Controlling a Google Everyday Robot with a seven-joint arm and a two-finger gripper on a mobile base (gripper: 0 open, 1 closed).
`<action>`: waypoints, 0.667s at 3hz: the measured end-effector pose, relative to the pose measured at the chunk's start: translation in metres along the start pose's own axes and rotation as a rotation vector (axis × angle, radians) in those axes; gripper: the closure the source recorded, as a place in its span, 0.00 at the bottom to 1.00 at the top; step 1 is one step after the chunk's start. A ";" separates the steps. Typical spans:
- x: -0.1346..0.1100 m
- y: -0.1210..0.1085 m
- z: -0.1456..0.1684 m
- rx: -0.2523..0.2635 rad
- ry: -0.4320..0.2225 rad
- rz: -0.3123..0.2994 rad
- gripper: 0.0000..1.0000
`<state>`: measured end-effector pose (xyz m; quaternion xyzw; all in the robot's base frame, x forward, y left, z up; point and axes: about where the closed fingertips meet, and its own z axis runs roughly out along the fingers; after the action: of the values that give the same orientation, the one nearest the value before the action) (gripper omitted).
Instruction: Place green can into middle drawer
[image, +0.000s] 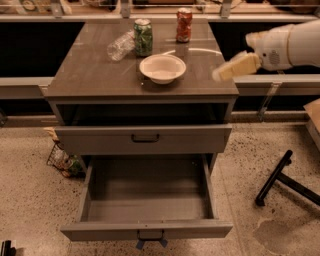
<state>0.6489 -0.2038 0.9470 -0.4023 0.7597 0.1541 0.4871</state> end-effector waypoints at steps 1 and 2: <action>-0.056 -0.056 0.036 0.097 -0.115 -0.061 0.00; -0.107 -0.061 0.053 0.106 -0.159 -0.124 0.00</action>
Offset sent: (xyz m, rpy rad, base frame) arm 0.0664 0.0092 0.0380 0.0376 -0.1469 -0.0349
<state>0.7499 -0.1596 1.0234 -0.4087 0.6996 0.1146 0.5749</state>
